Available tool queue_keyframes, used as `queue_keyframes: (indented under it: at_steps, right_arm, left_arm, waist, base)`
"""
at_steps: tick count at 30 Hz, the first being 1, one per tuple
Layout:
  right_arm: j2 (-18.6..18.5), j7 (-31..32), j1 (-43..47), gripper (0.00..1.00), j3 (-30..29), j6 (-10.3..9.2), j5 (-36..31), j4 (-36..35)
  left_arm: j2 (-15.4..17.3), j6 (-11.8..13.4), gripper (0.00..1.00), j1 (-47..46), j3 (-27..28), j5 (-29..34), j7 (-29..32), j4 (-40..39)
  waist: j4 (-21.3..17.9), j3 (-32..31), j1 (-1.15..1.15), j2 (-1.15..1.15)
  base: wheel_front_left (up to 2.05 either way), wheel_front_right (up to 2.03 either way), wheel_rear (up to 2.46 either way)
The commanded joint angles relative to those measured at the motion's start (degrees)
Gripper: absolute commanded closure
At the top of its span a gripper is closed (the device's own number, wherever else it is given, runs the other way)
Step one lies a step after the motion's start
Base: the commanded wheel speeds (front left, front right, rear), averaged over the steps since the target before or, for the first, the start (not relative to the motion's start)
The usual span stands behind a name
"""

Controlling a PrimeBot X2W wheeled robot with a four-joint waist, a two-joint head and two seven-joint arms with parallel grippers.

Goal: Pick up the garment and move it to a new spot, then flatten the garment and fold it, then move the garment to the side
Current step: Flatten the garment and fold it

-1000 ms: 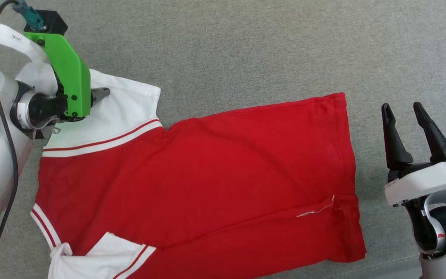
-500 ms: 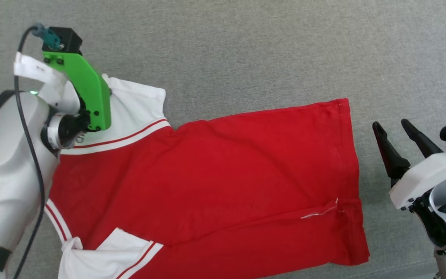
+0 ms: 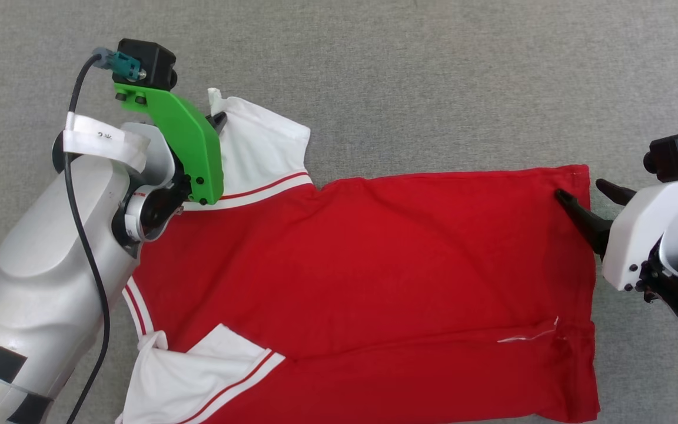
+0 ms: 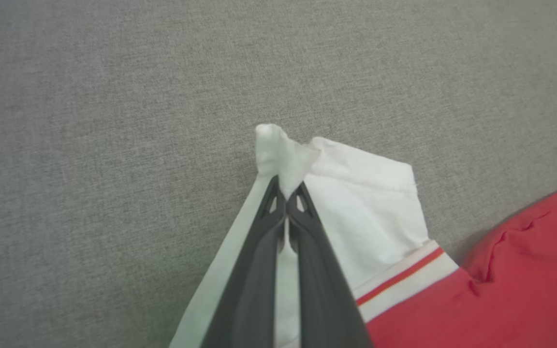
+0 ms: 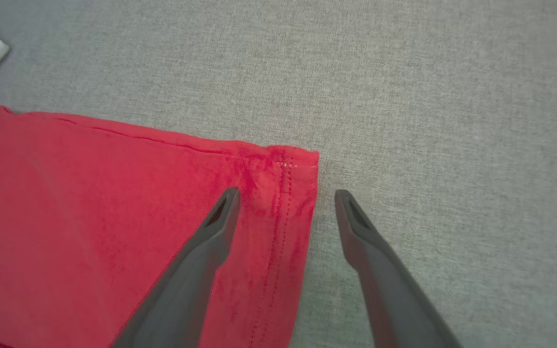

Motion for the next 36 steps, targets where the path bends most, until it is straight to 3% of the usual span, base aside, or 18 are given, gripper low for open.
queue_keyframes:
  at_steps: [1, 11, 12, 14, 25, 36]
  right_arm:
    - [-0.7, 1.0, -1.4, 0.00, 0.7, -0.03, 0.6, 0.9]
    - [-2.6, 7.9, -3.0, 0.00, 6.2, -0.03, 3.7, 8.4]
    - [-2.5, 8.7, -3.0, 0.53, 6.7, -0.03, 4.3, 9.0]
    - [-2.5, 9.5, -3.1, 1.00, 7.4, -0.03, 5.0, 9.7]
    - [-2.5, 1.5, -4.1, 1.00, 2.9, -0.03, 5.1, 8.7]
    - [1.2, -2.5, 8.2, 1.00, -1.0, -0.03, 4.2, 8.4]
  left_arm:
    - [0.0, 0.5, 1.00, 1.0, -0.1, 0.6, -0.6, -0.8]
    - [0.7, 1.0, 1.00, 3.0, -0.4, 0.8, -2.0, -3.6]
    - [0.8, 1.0, 1.00, 3.2, -0.4, 0.8, -2.1, -3.6]
    - [1.0, 1.1, 1.00, 3.7, -0.3, 0.7, -2.3, -3.5]
    - [2.6, 1.6, 1.00, 6.9, 0.4, 0.8, -5.8, -3.8]
    - [6.3, 5.8, 1.00, 21.7, 3.1, -2.6, -11.5, -9.8]
  waist:
    - [1.5, 1.3, 0.00, 0.00]
    - [3.1, 2.4, 0.00, 0.00]
    - [3.1, 2.4, 0.00, 0.00]
    - [3.0, 2.1, 0.00, 0.00]
    - [3.2, -3.6, 0.00, 0.00]
    - [3.6, -12.5, 0.00, 0.00]
  base:
    - [0.00, 0.00, 0.00]
    - [0.00, 0.00, 0.00]
    - [0.00, 0.00, 0.00]
    - [0.00, 0.00, 0.00]
    - [0.00, 0.00, 0.00]
    - [0.00, 0.00, 0.00]
